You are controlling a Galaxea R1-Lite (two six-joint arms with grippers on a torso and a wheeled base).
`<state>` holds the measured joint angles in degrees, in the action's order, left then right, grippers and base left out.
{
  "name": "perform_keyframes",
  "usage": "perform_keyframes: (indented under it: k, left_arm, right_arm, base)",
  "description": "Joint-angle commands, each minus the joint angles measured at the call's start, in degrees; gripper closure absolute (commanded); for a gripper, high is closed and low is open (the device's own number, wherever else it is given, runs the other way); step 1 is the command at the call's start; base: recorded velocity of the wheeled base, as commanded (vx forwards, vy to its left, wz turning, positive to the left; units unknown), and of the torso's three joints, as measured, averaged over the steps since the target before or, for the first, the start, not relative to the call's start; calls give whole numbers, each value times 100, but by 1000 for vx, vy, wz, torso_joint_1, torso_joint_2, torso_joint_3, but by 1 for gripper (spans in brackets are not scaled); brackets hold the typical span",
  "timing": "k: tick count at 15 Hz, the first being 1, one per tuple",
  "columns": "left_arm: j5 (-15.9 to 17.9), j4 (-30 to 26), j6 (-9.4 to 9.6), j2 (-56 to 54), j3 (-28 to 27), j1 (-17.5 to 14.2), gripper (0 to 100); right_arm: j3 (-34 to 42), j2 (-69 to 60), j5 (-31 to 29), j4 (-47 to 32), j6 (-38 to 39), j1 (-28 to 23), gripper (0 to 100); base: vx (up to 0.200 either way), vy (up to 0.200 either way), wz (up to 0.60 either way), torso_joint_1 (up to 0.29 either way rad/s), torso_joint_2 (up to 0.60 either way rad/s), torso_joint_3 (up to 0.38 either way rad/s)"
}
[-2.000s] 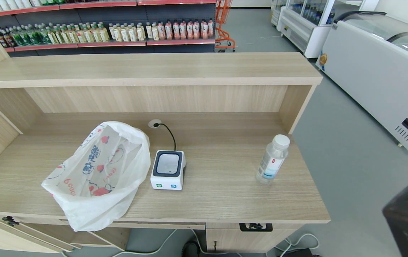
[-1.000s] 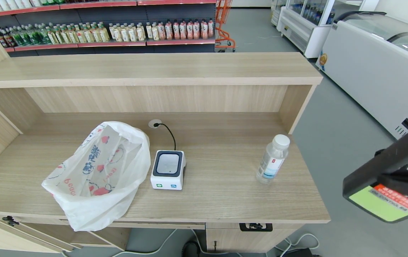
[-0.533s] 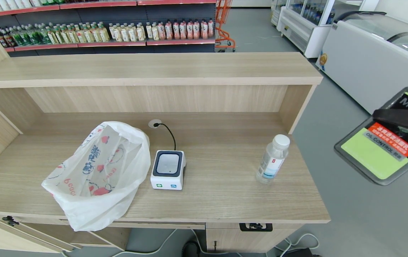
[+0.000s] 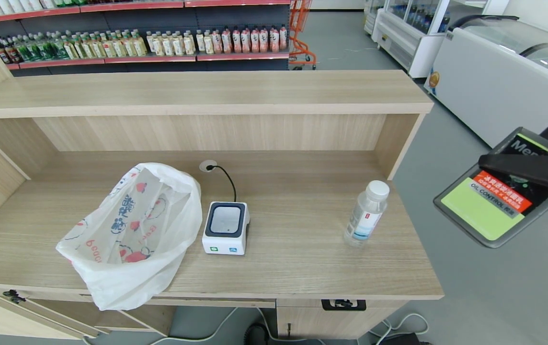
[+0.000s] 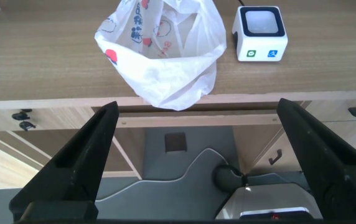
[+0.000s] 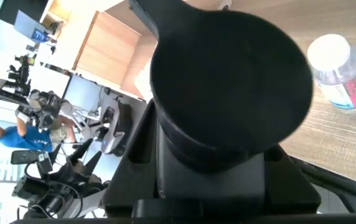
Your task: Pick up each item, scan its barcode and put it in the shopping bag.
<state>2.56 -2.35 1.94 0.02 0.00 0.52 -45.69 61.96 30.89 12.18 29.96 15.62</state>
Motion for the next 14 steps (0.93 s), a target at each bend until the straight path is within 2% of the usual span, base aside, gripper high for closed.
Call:
perform_keyframes:
  k: [1, 2, 7, 9, 11, 14]
  left_arm:
    - [-1, -2, 0, -2, 0, 0, 0]
    - [-1, -2, 0, -2, 0, 0, 0]
    - [-1, -2, 8, 6, 0, 0, 0]
    - [-1, -2, 0, -2, 0, 0, 0]
    - [-1, -2, 0, -2, 0, 0, 0]
    - [-1, -2, 8, -2, 0, 0, 0]
  right_arm:
    - [-63, 26, 5, 4, 1, 3, 100]
    - [-63, 26, 13, 4, -8, 3, 100]
    - [-89, 61, 49, -5, -17, 47, 100]
    - [-151, 193, 5, 4, -43, 214, 100]
    - [-195, 404, -31, 4, -263, 223, 100]
    - [-370, 940, -698, 13, -509, 214, 100]
  base:
    - [0, 0, 0, 0, 0, 0]
    - [0, 0, 0, 0, 0, 0]
    - [0, 200, 0, 0, 2, 2]
    - [0, 200, 0, 2, 0, 7]
    - [0, 200, 0, 0, 0, 0]
    - [0, 200, 0, 4, -1, 7]
